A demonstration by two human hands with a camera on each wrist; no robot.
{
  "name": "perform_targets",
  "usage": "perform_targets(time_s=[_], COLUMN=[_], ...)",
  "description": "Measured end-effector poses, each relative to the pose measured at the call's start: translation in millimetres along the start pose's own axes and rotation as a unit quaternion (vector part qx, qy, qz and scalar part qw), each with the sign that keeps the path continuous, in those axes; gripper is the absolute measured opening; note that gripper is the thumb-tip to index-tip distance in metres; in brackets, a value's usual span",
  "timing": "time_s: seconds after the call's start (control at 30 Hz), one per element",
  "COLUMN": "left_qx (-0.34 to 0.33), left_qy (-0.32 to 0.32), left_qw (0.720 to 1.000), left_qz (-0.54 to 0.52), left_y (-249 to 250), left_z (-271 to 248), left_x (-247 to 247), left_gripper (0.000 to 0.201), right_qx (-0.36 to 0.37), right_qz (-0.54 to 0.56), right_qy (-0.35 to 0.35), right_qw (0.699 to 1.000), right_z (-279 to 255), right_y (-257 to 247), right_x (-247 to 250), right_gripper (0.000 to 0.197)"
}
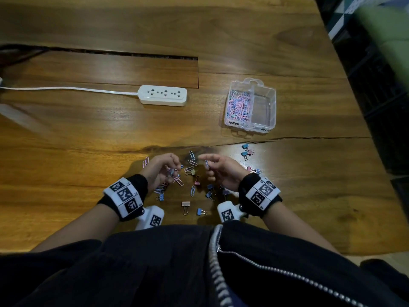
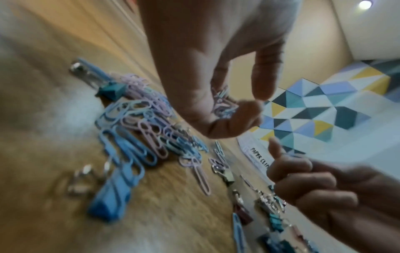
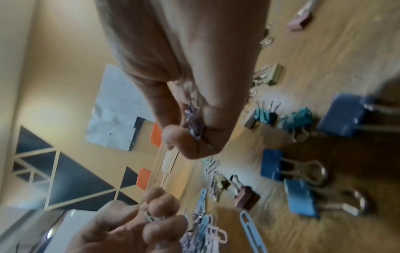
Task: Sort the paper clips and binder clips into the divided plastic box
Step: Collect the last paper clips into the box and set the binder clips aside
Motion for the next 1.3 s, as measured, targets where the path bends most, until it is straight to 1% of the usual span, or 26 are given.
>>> perform_targets(time_s=[0.03,0.07,0.1,0.13,0.2,0.23,0.27,0.33,0.37,0.4,0.43,0.47,0.53,0.63,0.7,0.73,0.77,0.83,0.9,0.93,0.97,1.0,1.07,1.1,1.2,1.3], left_qx=[-0.021,-0.059,-0.108,-0.153,-0.204,-0.216,-0.222,-0.229,-0.233,-0.236,-0.237,-0.237,-0.228,-0.212,-0.203,-0.196,-0.184,-0.134,-0.053,-0.017,0.01,0.029,0.049,0.052,0.052,0.057], left_qy=[0.009,0.029,0.054,0.072,0.066,0.06,0.06,0.072,0.078,0.081,0.082,0.08,0.071,0.05,0.044,0.042,0.033,-0.003,-0.036,-0.049,-0.06,-0.071,-0.095,-0.108,-0.132,-0.084], left_qw=[0.997,0.981,0.944,0.887,0.762,0.725,0.711,0.715,0.719,0.721,0.723,0.723,0.719,0.711,0.72,0.74,0.772,0.859,0.941,0.969,0.987,0.994,0.994,0.992,0.987,0.992], left_qz=[0.076,0.184,0.306,0.429,0.611,0.651,0.665,0.656,0.65,0.646,0.644,0.645,0.653,0.668,0.662,0.642,0.607,0.494,0.332,0.24,0.151,0.074,-0.024,-0.048,-0.08,-0.077], left_y=[1,3,7,11,10,9,9,9,9,10,11,12,12,8,8,10,12,16,23,27,31,36,46,51,72,91], left_z=[2,3,3,2,2,3,4,6,7,8,9,9,9,12,13,13,14,14,12,11,12,13,13,13,13,30], left_x=[0,0,1,1,-3,-4,-5,-4,-4,-5,-6,-7,-9,-9,-8,-7,-6,-7,-9,-13,-18,-25,-43,-54,-87,-113], left_gripper=[0.019,0.017,0.013,0.019,0.05,0.059,0.063,0.055,0.048,0.04,0.033,0.028,0.022,0.022,0.024,0.023,0.022,0.021,0.018,0.017,0.017,0.018,0.02,0.019,0.006,0.014], right_qx=[-0.02,-0.035,-0.044,-0.044,0.003,0.045,0.091,0.171,0.199,0.233,0.26,0.284,0.322,0.321,0.316,0.321,0.33,0.324,0.289,0.264,0.231,0.192,0.126,0.105,0.082,0.09], right_qz=[0.009,0.014,0.006,-0.024,-0.17,-0.259,-0.337,-0.47,-0.536,-0.595,-0.641,-0.665,-0.683,-0.714,-0.725,-0.715,-0.684,-0.571,-0.419,-0.324,-0.227,-0.133,0.017,0.047,0.036,0.019], right_qy=[-0.003,-0.005,-0.005,-0.002,0.011,0.017,0.015,-0.012,-0.017,-0.01,0.003,0.008,0.005,-0.019,-0.022,-0.018,-0.004,0.043,0.089,0.104,0.114,0.121,0.135,0.149,0.204,0.249], right_qw=[1.0,0.999,0.999,0.999,0.985,0.965,0.937,0.866,0.82,0.769,0.722,0.69,0.656,0.622,0.611,0.621,0.651,0.753,0.856,0.902,0.939,0.965,0.983,0.982,0.975,0.964], right_z=[-1,-3,-4,-5,-4,-3,-4,-4,-5,-7,-8,-9,-10,-7,-6,-5,-6,-5,-2,-1,0,1,5,8,16,23], right_y=[3,5,7,8,10,9,8,11,14,15,16,16,16,20,22,21,17,3,-17,-26,-34,-40,-50,-56,-76,-106], right_x=[-2,-5,-8,-11,-15,-18,-22,-31,-34,-36,-37,-38,-43,-47,-47,-47,-45,-35,-16,-7,4,13,31,40,59,73], right_gripper=[0.029,0.028,0.028,0.028,0.025,0.022,0.02,0.02,0.012,0.014,0.027,0.035,0.035,0.026,0.022,0.02,0.016,0.006,0.02,0.026,0.028,0.028,0.027,0.028,0.034,0.03])
Point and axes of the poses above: each hand's wrist, its own z-axis towards the middle knuckle, its own x-axis out of the back of the hand, y = z × x, the point moved 7 cm from there along z, towards the middle knuckle, and after that the axes turned 15 degrees about y, right-handed, at the moved point
